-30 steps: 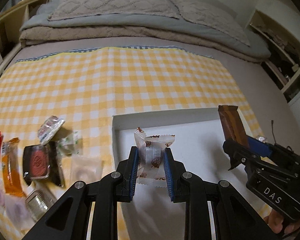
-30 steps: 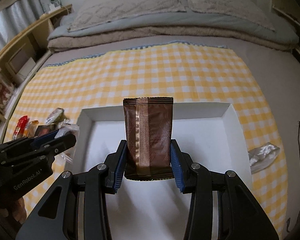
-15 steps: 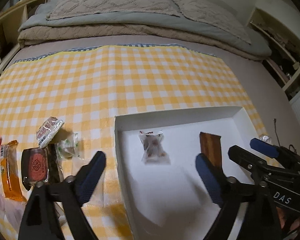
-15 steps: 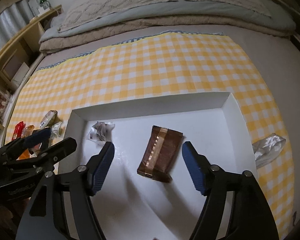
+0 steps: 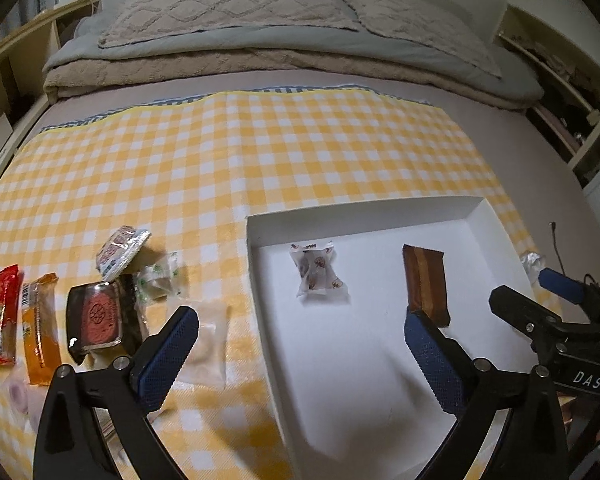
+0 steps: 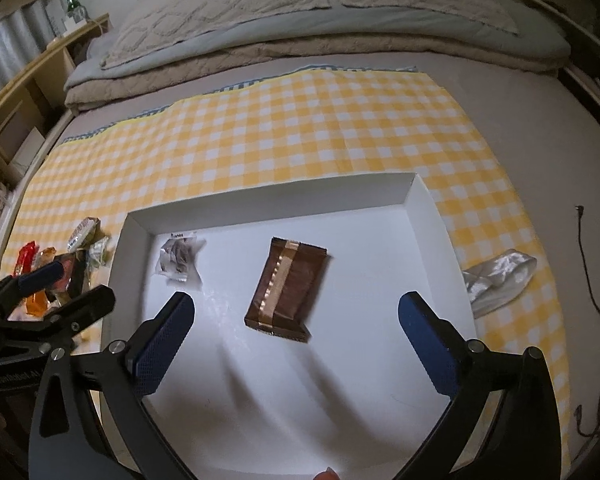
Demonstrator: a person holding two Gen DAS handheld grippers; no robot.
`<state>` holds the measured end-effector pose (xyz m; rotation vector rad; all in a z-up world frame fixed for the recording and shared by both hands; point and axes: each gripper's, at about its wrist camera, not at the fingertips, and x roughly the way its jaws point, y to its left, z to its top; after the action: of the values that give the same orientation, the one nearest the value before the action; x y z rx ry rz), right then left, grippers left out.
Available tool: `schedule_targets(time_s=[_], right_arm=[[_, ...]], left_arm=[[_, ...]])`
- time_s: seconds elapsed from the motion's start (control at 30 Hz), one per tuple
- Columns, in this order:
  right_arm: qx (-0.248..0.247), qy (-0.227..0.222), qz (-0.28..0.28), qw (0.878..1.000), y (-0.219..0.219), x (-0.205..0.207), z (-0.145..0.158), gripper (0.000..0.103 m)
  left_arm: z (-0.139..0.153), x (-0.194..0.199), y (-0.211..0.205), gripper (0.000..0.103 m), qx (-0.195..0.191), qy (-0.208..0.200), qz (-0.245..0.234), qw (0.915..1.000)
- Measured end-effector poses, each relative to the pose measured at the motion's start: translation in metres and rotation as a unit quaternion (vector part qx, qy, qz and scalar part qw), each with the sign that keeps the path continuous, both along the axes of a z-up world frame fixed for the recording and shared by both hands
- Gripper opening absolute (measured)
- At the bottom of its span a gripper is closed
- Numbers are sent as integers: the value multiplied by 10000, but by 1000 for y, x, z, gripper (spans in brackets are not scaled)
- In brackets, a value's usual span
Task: Organize snacks
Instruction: 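Move both tools back over the remaining snacks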
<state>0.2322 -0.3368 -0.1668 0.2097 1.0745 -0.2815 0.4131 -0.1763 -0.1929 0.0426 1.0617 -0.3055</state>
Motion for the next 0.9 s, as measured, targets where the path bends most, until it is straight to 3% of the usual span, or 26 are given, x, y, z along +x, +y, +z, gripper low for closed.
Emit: schedule_targets(time_s=[0.5, 0.9], right_arm=[[-333, -177, -3, 9993, 10, -24, 28, 103], [-389, -480, 77, 9981, 41, -39, 58, 103]], left_arm=[[37, -36, 38, 103, 44, -208, 185, 9996], [74, -80, 93, 103, 175, -535, 403, 9976]])
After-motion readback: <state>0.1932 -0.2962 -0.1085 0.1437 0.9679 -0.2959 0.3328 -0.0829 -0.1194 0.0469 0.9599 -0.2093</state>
